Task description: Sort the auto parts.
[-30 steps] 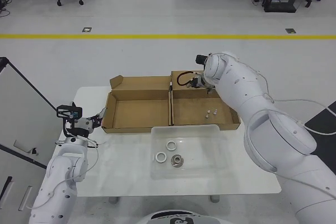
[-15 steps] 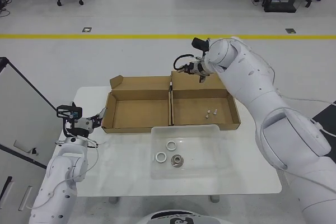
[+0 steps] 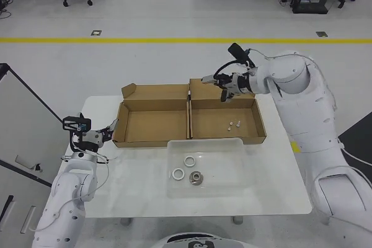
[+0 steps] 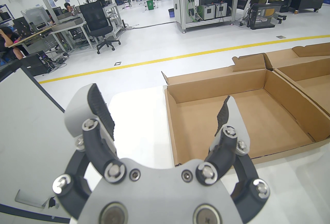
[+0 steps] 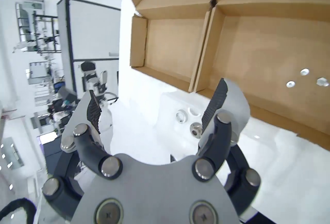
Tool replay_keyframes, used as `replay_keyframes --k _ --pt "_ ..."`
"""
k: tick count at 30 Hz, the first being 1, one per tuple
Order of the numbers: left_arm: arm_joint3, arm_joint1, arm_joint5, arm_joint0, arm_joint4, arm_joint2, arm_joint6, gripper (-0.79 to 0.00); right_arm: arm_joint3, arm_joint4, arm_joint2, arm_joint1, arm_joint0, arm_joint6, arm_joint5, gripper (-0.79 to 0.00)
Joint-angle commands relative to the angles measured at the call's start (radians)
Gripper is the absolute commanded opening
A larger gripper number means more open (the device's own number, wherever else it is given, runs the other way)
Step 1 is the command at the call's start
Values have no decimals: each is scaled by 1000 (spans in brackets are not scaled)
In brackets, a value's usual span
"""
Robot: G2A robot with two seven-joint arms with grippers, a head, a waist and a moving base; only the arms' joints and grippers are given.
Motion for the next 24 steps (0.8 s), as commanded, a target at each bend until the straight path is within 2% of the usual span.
replay_keyframes --k 1,4,8,19,24 --pt "0 0 0 0 0 0 0 0 -107 55 93 17 -91 33 -3 0" --pt "0 0 0 0 0 0 0 0 -197 139 197 40 -193 62 -32 0" --pt "0 0 0 0 0 0 0 0 -250 272 314 65 -304 103 -73 0" --pt "0 0 0 0 0 0 0 0 -257 576 587 133 -567 183 -153 0" --pt "0 0 0 0 0 0 0 0 -258 648 673 159 -652 203 -173 0"
